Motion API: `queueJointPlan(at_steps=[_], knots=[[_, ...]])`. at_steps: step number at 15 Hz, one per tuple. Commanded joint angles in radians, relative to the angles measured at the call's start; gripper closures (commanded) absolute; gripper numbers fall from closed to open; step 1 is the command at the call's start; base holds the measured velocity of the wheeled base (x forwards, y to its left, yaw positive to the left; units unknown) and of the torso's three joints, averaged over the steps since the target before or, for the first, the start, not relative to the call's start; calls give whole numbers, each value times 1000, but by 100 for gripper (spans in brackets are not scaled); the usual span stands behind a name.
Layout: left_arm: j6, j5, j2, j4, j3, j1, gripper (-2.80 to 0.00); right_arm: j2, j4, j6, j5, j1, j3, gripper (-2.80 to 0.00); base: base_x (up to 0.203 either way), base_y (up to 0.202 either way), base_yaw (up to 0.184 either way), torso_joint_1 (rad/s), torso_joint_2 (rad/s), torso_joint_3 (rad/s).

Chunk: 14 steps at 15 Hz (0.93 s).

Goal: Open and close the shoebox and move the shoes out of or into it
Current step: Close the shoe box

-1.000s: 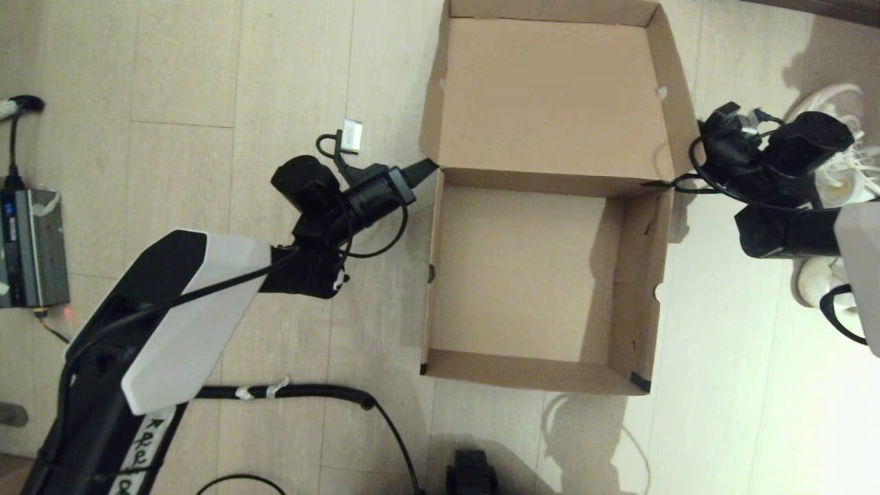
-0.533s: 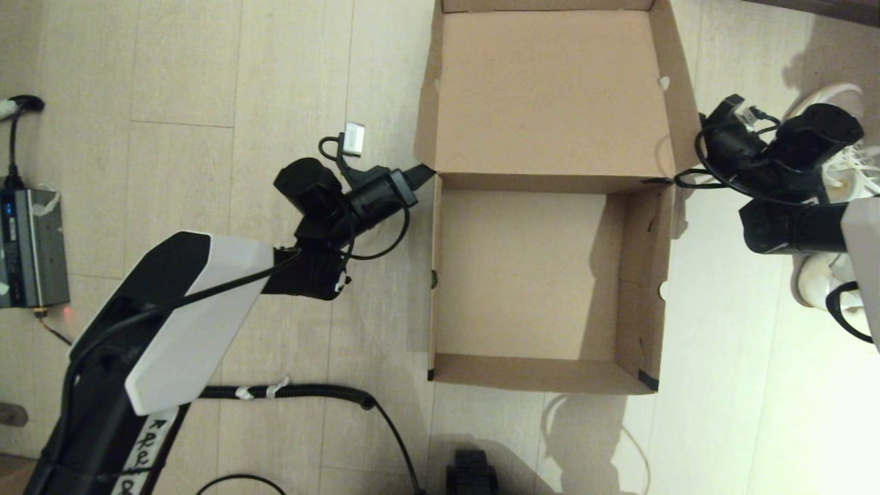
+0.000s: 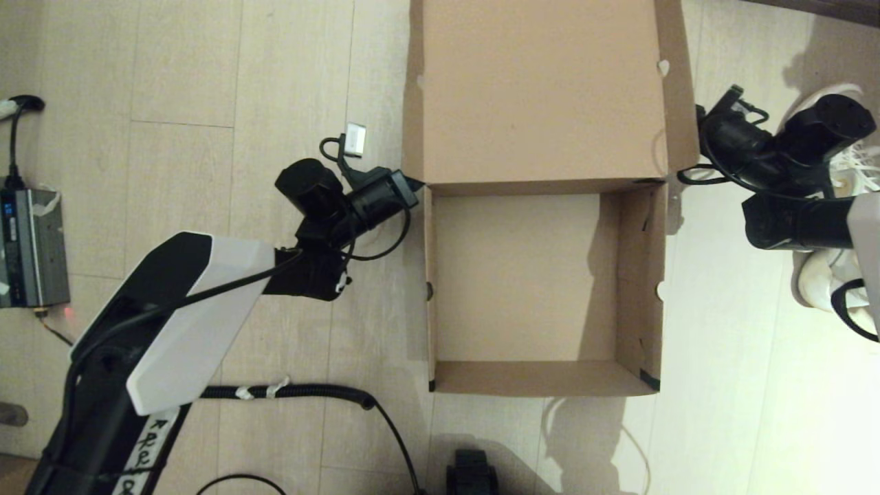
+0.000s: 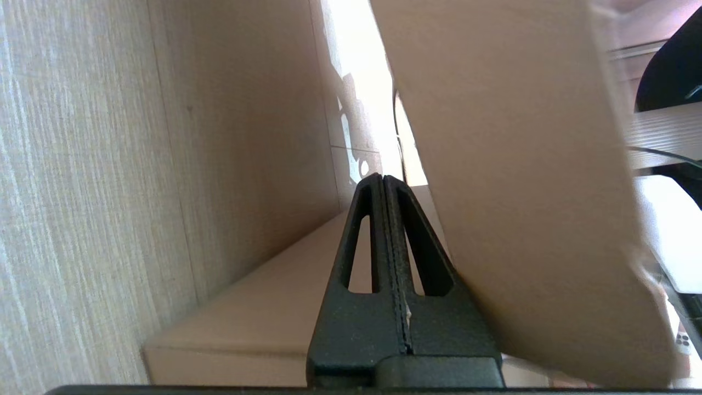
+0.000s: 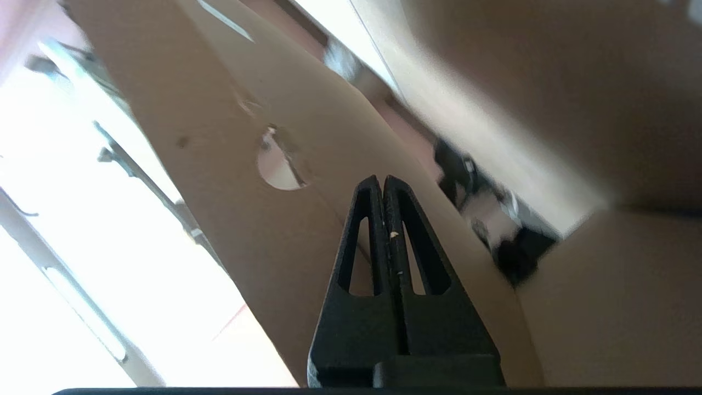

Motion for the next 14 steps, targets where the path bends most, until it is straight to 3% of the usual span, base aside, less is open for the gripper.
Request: queueJointPlan(at_steps=[1, 6, 14], knots=[[-4, -4, 2, -7, 0, 0, 0, -5, -8, 16, 43, 0, -1, 0, 0, 0, 0, 0, 0, 0], [-4, -4, 8, -8, -1, 0, 0, -4, -16, 57, 169, -1, -2, 0, 0, 0, 0, 0, 0, 0], [-4, -4, 8, -8, -1, -3, 0, -4, -146, 100, 202, 0, -15, 0, 0, 0, 0, 0, 0, 0]])
